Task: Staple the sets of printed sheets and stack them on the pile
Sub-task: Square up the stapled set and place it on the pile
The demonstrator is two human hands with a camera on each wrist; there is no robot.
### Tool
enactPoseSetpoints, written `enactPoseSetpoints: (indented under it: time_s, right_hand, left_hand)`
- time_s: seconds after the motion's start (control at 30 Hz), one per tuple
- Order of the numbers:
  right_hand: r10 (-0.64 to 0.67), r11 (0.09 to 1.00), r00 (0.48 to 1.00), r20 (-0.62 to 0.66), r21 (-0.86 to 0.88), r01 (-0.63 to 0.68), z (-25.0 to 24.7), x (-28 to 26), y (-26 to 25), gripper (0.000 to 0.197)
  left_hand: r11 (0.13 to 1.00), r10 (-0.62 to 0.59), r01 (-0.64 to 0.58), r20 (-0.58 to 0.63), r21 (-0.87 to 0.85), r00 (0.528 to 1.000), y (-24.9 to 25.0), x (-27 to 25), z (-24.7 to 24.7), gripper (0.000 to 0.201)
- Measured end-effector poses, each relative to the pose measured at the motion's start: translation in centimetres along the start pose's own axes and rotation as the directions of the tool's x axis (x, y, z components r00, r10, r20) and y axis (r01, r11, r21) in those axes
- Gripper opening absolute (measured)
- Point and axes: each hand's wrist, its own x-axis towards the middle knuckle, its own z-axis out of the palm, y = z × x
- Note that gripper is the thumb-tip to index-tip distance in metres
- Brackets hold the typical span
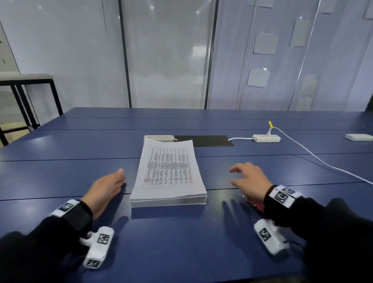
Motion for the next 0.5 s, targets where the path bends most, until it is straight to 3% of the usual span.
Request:
enactPoseSetpoints:
  time_s: [0.03,0.1,0.2,0.27,0.37,0.47,0.5]
  right_hand:
    - [0.052,0.99,0.998,0.041,-0.137,-0.046,-0.9,-0.3,1.6,0.039]
    - [0.144,0.946,0.974,0.177,-0.313,-0.084,-2.1,-1.3,3.9,0.042]
    - [0.217,0.92,0.943,0.253,-0.376,-0.111,-2.2,-2.5,4.4,0.035]
    - [0.193,0.937,0.958,0.212,-0.331,-0.116,-1.3,-1.9,3.8,0.035]
    - [0.151,0.973,0.975,0.162,-0.198,-0.118,0.3,0.5,1.8,0.043]
    - [0.17,0.983,0.979,0.116,-0.091,-0.16,1.9,3.5,-0.7,0.022]
    - [0.165,0.985,0.98,0.108,-0.072,-0.158,2.4,4.4,-1.4,0.019]
  left_hand:
    - [0.993,0.028,-0.028,0.003,0.117,1.0,-0.1,-0.1,-1.2,0.039]
    - [0.919,0.014,-0.04,0.07,0.392,0.997,-0.3,0.1,-3.3,0.05]
    - [0.74,-0.071,-0.11,0.241,0.663,0.968,0.0,-0.3,-3.8,0.06]
    - [0.679,-0.113,-0.152,0.306,0.719,0.945,0.0,-0.6,-3.2,0.064]
    - [0.633,-0.135,-0.161,0.313,0.757,0.94,0.2,-0.8,-2.9,0.09]
    - [0.603,-0.153,-0.189,0.345,0.775,0.926,0.1,-0.7,-3.3,0.149]
    - [0.61,-0.147,-0.189,0.344,0.77,0.927,0.2,-1.0,-3.2,0.155]
